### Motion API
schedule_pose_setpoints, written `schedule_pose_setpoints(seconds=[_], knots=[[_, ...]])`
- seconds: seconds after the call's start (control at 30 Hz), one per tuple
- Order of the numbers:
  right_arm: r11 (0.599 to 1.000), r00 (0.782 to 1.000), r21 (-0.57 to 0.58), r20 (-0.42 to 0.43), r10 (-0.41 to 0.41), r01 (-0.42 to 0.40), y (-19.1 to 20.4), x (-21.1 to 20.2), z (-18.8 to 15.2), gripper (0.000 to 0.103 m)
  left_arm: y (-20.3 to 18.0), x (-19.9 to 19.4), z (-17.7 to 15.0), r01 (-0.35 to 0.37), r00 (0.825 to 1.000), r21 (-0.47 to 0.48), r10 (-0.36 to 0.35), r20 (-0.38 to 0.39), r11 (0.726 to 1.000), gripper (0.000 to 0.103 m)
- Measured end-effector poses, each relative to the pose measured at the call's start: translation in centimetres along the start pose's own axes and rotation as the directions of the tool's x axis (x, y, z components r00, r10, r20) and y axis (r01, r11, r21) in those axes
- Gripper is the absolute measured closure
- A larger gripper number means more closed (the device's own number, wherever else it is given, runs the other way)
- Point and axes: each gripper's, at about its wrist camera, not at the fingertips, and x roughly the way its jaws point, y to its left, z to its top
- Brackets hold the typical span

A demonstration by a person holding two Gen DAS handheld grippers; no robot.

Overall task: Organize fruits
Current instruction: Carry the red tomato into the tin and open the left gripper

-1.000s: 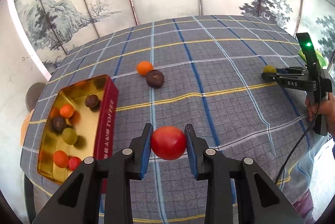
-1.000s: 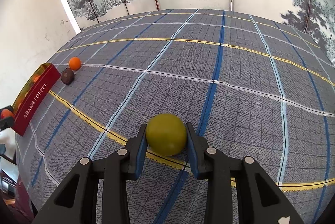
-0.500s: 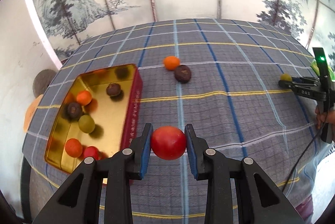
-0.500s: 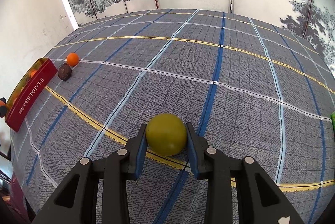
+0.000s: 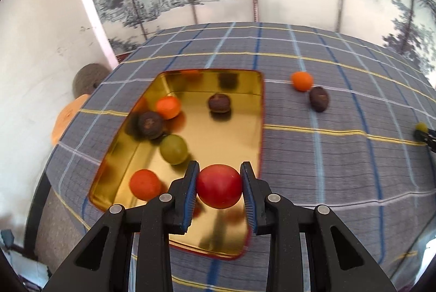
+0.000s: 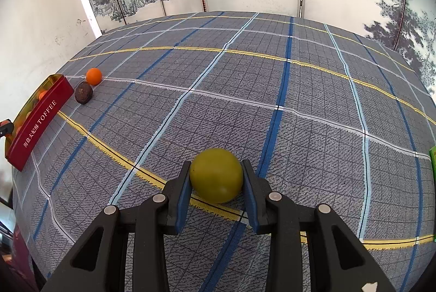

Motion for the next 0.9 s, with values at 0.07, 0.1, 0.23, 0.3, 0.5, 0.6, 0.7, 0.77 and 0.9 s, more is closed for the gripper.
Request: schedule_pose_setpoints(seconds=[0.07,0.1,0.23,0.3,0.5,0.6,0.7,0.77,0.9], knots=[[1.000,1.000,-0.001,0.000,-0.002,0.002,0.0,0.0,0.0,0.071,0.4,0.6,-0.1,-0.016,1.000,-0.001,0.016,-0.006,1.000,0.071],[1.000,1.000,-0.002,-0.001,-0.004,0.004,0.0,0.0,0.0,0.071,0.6,0.9,-0.1,-0.021,1.000,-0.002,0.020,-0.010,1.000,0.071],[1.000,1.000,-0.007,-0.002,-0.009,0.009,-0.1,0.1,0.0,0.071,1.3,1.6,-0.2,-0.036,0.999,-0.006,0.036,-0.016,0.999,0.071],[1.000,1.000,-0.010,-0.002,-0.014,0.013,-0.1,0.1,0.0,0.071,1.4,2.1,-0.2,-0.040,0.999,-0.007,0.040,-0.022,0.999,0.071],[1.000,1.000,-0.014,-0.003,-0.019,0.019,0.1,0.1,0.0,0.071,1.6,3.2,-0.3,-0.048,0.998,0.006,0.048,-0.036,0.999,0.071],[1.000,1.000,-0.016,-0.004,-0.021,0.021,0.1,0.1,0.0,0.071,1.5,3.6,-0.3,-0.053,0.998,0.017,0.054,-0.036,0.998,0.070],[1.000,1.000,-0.016,-0.004,-0.021,0.021,0.2,0.1,0.0,0.071,1.4,4.0,-0.2,-0.051,0.998,0.018,0.051,-0.038,0.999,0.070],[1.000,1.000,-0.016,-0.004,-0.022,0.022,0.2,0.1,0.0,0.071,1.4,4.0,-0.2,-0.052,0.998,0.019,0.053,-0.037,0.998,0.070],[0.999,1.000,-0.022,-0.005,-0.030,0.030,0.2,0.1,0.0,0.071,1.4,4.3,-0.1,-0.049,0.998,0.019,0.050,-0.037,0.999,0.070]])
